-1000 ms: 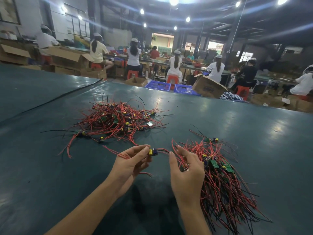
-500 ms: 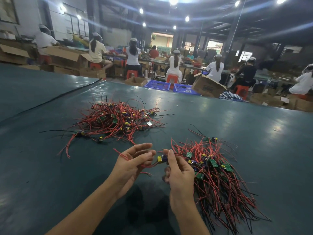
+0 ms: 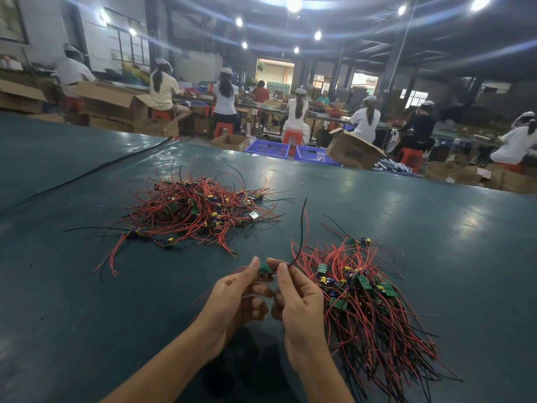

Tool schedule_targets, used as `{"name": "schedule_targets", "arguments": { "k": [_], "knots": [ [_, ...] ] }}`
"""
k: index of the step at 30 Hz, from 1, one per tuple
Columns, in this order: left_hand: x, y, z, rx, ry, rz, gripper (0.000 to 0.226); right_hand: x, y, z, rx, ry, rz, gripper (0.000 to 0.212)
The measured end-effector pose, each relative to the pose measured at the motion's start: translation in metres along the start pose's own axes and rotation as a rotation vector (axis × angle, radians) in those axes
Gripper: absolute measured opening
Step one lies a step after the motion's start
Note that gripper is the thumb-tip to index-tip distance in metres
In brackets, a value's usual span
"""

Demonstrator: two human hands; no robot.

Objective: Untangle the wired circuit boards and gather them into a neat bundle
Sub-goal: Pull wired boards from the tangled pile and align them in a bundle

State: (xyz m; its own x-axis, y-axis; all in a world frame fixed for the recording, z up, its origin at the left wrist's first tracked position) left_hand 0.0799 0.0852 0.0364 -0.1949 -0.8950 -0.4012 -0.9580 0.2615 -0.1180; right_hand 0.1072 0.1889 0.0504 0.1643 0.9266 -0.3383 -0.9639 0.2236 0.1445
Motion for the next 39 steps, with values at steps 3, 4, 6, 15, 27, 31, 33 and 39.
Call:
{"name": "schedule_targets", "arguments": {
  "k": [3,4,6,15,27,31,33,39],
  "knots": [
    [0.0,-0.002,0.0,-0.06,0.027,-0.005,0.036,-0.002,0.001,0.0,-0.005,0.012,0.048,0.022],
    [0.0,-0.002,0.0,-0.108,0.033,-0.031,0.035,-0.002,0.001,0.0,-0.005,0.034,0.059,0.02],
    [0.001,-0.002,-0.001,-0.249,0.112,-0.097,0.033,-0.002,0.001,-0.001,-0.013,0.065,0.05,0.02],
    [0.001,-0.004,-0.004,-0.468,0.312,-0.207,0.017,0.001,0.006,-0.007,-0.258,0.21,-0.19,0.024],
    [0.008,0.0,-0.012,-0.453,0.266,-0.223,0.024,0.035,0.024,0.007,-0.21,0.522,-0.333,0.02],
    [0.011,0.001,-0.012,-0.454,0.215,-0.225,0.025,0.033,0.023,0.008,-0.219,0.579,-0.283,0.023],
    [0.011,0.001,-0.012,-0.455,0.203,-0.214,0.024,0.033,0.022,0.009,-0.197,0.554,-0.284,0.023],
    [0.01,-0.001,-0.009,-0.455,0.198,-0.223,0.028,0.022,0.016,0.005,-0.064,0.273,-0.36,0.02]
  ]
}}
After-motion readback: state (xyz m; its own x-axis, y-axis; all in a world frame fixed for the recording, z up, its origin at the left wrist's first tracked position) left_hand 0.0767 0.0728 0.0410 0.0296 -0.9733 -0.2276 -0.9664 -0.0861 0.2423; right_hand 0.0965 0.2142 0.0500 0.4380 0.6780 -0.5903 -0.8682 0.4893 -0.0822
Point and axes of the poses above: each hand's wrist, its own y-axis towards the middle knuckle, its own x-axis out of the back of the hand, z = x × y, the point moved 2 cm from there along y, towards the middle knuckle, and after that the axes turned 3 degrees about y, right-handed, at the moved point
